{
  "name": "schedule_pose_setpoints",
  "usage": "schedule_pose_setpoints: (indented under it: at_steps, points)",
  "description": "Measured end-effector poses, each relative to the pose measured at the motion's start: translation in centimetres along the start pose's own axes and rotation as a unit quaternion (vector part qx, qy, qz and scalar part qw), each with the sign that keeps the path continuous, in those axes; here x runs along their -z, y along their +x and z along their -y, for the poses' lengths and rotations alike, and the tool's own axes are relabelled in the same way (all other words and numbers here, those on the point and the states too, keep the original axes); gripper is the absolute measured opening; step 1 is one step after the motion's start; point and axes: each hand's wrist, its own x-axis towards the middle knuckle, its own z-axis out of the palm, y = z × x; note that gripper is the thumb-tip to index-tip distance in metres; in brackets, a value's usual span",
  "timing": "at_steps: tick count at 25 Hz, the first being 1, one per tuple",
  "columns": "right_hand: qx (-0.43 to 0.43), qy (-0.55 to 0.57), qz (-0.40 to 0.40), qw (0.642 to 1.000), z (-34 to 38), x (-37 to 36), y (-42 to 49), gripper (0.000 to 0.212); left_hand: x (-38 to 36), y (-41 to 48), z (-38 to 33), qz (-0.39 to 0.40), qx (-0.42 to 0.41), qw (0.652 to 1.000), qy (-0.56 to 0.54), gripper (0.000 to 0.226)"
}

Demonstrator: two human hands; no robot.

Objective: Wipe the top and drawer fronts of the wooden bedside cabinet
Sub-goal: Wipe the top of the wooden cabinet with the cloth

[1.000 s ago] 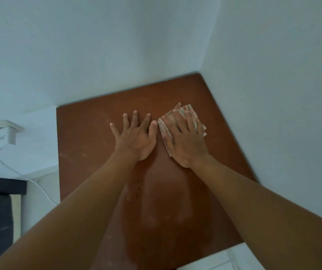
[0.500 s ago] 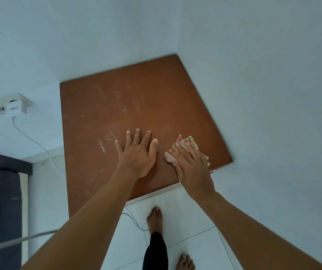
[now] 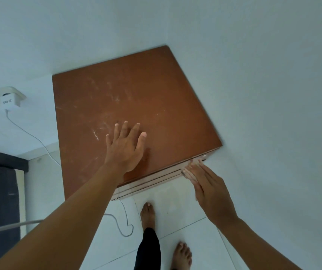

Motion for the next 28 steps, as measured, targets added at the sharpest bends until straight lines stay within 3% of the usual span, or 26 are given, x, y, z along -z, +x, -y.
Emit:
schedule_pose_setpoints:
  at_steps: [4,7,16,22,28]
  points:
    - [0.043,0.058,-0.043,0.996,2.2,-0.3,10.8,0.035,2.6,2.4,1.0,0.002,0.014,1.000,0.007,0.064]
    - [0.022,0.049,-0.052,0.997,4.2,-2.4,20.6,0.040,5.4,5.9,2.4,-0.008,0.019,1.000,0.012,0.066]
    - [0.028,-0.012,0.093,0.995,8.8,-13.4,45.6,0.039,11.6,20.1,8.9,-0.034,0.032,0.999,0.003,0.062]
    - [0.074,-0.089,0.200,0.973,6.4,-19.5,49.3,0.050,10.7,26.4,12.0,-0.021,0.037,0.999,0.027,0.061]
    - [0.073,-0.121,0.240,0.960,6.1,-20.2,48.4,0.060,9.3,26.8,11.8,-0.027,0.045,0.998,0.037,0.064]
